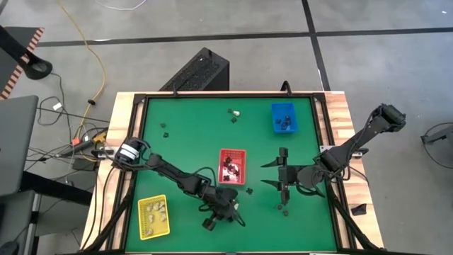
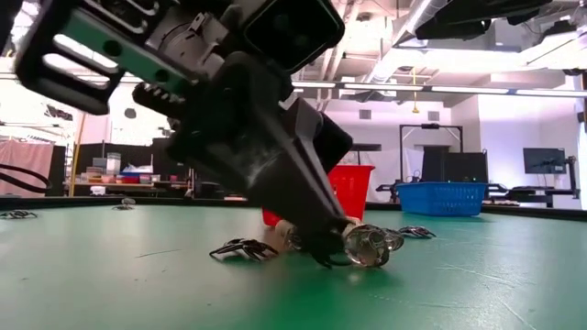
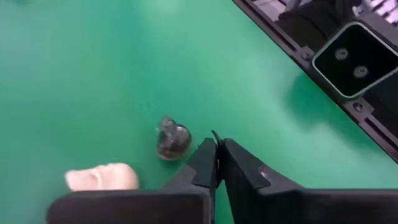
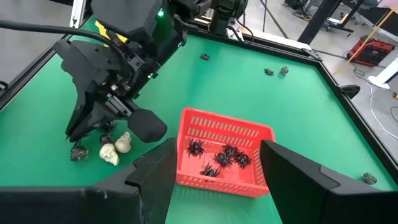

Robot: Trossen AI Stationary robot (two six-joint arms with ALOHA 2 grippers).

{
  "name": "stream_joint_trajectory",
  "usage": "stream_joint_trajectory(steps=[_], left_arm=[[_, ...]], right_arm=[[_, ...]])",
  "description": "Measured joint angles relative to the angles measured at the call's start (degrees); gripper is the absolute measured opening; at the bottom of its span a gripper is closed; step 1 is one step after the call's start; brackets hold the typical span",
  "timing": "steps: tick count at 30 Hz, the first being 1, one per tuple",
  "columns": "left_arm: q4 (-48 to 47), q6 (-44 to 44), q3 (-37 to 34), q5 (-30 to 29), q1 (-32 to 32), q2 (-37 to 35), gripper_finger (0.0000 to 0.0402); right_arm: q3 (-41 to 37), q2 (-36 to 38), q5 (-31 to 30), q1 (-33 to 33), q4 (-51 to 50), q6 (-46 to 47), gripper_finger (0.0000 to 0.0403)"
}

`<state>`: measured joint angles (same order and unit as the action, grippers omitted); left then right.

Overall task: Sort Halloween decoration
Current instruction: Put the black spider toy into the red bin

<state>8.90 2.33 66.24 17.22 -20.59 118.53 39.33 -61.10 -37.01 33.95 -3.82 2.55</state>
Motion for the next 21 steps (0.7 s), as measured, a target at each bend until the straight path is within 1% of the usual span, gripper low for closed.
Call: stream_joint_trajectory(steps=[5,9,14,19,21], left_arm=[[-0.75,0.65,-0.13,-0.05,0.84,-2.25,0.0001],[-2.02,4.43,-0.33,-0.14,1.74,-6.95,0.0],[-4.88,9.32,-0.11,-0.57,4.02,-15.15,0.0],[-8.36,11.55,-0.11,-8.8,8.72,-19.39,0.0],[-10.32,10.45,-0.11,-9.97,11.51,-19.35,0.0]], right_arm=[[0.0,0.0,-0.02,0.0,0.0,0.0,0.0258],[0.0,0.0,-0.02,0.0,-0.01,0.0,0.0258],[0.0,0.0,-0.02,0.02,-0.14,-0.01,0.0258],[0.02,0.0,-0.04,-0.02,-0.43,-0.03,0.0258],[0.02,0.0,-0.03,-0.3,-0.46,-0.08,0.0258]])
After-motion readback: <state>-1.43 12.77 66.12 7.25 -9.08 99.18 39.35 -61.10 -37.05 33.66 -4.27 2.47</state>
